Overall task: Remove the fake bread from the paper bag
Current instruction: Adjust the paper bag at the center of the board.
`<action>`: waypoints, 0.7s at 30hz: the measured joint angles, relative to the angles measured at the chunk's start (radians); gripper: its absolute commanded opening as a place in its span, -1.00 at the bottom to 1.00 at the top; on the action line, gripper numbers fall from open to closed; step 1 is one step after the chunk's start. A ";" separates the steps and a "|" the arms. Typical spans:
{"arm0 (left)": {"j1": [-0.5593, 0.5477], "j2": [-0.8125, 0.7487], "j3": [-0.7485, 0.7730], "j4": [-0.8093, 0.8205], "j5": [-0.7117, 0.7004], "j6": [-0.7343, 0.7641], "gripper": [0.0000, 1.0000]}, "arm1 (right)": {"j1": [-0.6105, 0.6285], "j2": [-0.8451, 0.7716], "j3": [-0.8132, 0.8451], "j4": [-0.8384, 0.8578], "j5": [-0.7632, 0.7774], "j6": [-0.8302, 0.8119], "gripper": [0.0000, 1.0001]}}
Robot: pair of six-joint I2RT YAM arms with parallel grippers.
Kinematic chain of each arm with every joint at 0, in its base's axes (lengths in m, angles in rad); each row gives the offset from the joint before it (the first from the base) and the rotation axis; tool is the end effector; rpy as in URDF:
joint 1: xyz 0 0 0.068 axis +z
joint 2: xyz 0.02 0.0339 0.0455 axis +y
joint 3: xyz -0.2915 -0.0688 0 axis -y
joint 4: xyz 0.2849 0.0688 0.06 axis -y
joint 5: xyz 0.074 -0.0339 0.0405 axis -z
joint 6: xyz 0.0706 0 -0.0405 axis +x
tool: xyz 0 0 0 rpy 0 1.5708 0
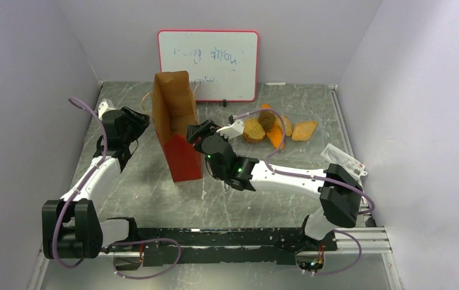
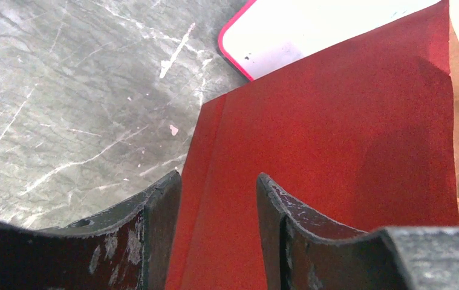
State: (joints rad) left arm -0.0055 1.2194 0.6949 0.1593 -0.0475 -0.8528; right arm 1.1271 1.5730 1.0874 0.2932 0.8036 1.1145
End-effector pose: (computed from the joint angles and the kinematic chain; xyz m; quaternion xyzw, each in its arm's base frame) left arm 0.3313 0.0015 0.2448 -0.3508 0.7452 -0.2181 0.5235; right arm 0.2268 0.3587 0.3016 0.2442 0.7118 0.3957 0.5263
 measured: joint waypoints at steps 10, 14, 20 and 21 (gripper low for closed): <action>0.000 -0.070 0.005 -0.063 -0.087 0.012 -0.07 | 0.054 -0.018 0.105 -0.052 0.045 -0.262 0.50; -0.001 -0.098 0.005 -0.091 -0.124 0.011 0.00 | 0.082 -0.043 0.126 -0.059 0.074 -0.388 0.55; -0.001 -0.150 0.005 -0.131 -0.196 0.018 0.22 | 0.153 -0.143 0.093 -0.045 0.147 -0.605 0.58; -0.001 -0.158 0.006 -0.136 -0.208 0.021 0.26 | 0.161 -0.167 0.087 -0.045 0.164 -0.636 0.58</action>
State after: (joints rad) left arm -0.0067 1.0611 0.7006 0.0231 -0.2550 -0.8314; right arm 1.2881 1.4063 1.1744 0.2485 0.9680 0.4782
